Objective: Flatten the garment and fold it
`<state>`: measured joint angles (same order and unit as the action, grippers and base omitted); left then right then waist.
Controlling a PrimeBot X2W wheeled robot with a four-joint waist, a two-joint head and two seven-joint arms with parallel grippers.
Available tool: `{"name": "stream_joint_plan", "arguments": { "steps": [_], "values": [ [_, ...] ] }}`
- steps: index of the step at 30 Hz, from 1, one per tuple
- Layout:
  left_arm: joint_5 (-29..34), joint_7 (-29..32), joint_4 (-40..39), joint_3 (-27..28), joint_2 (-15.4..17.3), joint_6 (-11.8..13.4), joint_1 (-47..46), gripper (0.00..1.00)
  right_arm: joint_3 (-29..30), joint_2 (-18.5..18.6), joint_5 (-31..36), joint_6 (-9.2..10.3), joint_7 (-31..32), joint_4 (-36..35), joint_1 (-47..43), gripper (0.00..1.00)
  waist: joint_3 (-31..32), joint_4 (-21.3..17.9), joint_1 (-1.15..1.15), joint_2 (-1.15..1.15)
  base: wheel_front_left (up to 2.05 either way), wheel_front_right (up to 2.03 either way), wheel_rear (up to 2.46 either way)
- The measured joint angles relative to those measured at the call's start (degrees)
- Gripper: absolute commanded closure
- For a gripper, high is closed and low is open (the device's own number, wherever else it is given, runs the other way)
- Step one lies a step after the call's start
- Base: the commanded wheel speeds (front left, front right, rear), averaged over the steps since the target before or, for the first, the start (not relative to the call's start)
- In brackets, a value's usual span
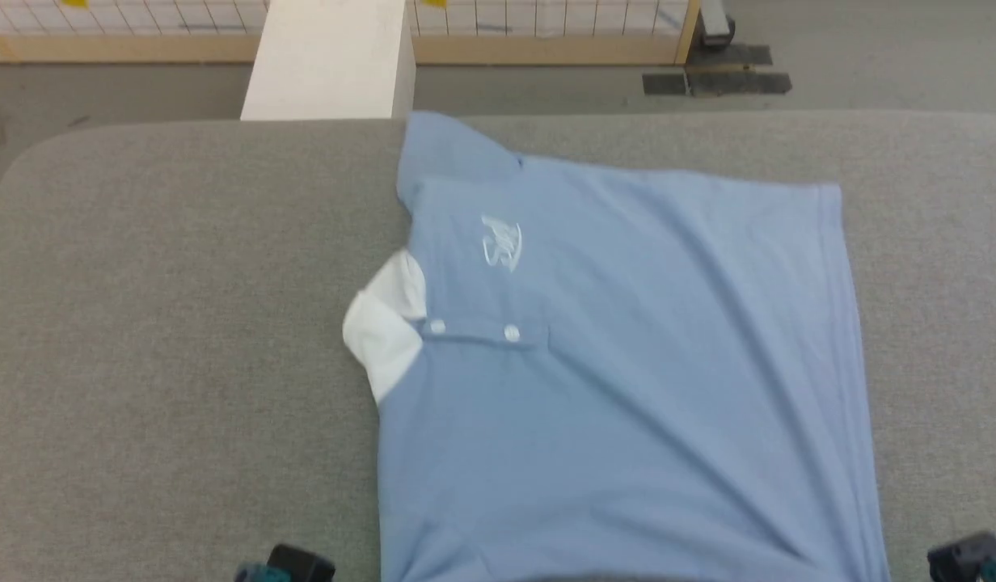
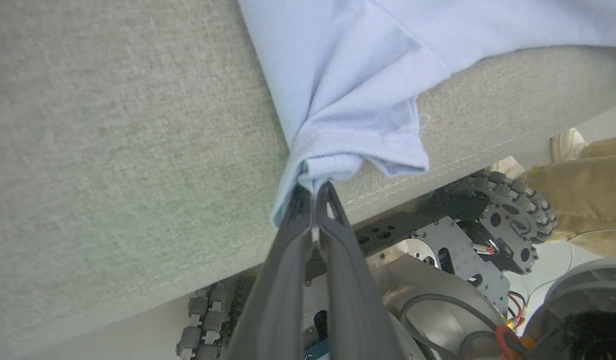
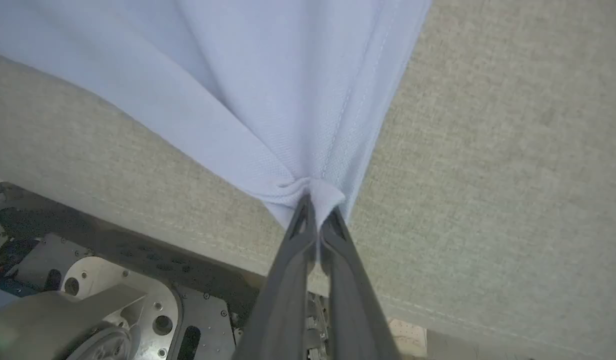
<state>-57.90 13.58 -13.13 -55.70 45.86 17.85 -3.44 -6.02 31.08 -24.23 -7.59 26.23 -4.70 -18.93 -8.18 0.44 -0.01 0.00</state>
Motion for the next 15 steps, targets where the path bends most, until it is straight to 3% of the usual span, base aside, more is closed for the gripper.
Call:
{"name": "stream_joint_plan", "arguments": {
  "steps": [5,15],
  "values": [
    [-2.8,0.6,-1.5,0.1,1.3,1.1,3.0,1.0,1.8,-1.5,-1.2,0.0,3.9,-1.9,-4.0,1.0,1.6,0.0,0.0,0.0,0.0,0.0,0.0],
    [0.0,-3.1,-5.4,4.0,3.5,1.1,0.0,1.0,4.9,-1.6,0.6,0.0,2.7,-7.6,-1.8,1.0,1.7,-0.4,0.0,0.0,0.0,0.0,0.0]
  ]
}}
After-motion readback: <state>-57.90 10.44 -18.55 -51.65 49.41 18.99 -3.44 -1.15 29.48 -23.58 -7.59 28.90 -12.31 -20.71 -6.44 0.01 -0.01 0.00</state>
